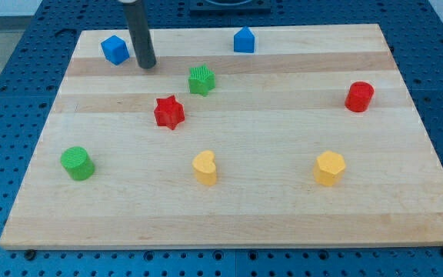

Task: Move your arm towards center left

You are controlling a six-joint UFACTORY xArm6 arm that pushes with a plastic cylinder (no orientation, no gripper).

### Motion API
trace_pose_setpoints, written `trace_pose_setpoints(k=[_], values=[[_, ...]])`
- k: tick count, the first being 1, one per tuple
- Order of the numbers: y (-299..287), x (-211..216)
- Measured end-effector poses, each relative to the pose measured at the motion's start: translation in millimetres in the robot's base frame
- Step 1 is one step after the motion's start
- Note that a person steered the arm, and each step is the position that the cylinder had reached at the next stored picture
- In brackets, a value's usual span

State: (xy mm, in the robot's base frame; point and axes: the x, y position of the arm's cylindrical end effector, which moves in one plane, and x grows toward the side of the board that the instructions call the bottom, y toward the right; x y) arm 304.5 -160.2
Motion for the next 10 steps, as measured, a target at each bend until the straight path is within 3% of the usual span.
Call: trace_pose_setpoints(k=[5, 10], values=[[-49.3, 49.9], [-144.6, 55.2]])
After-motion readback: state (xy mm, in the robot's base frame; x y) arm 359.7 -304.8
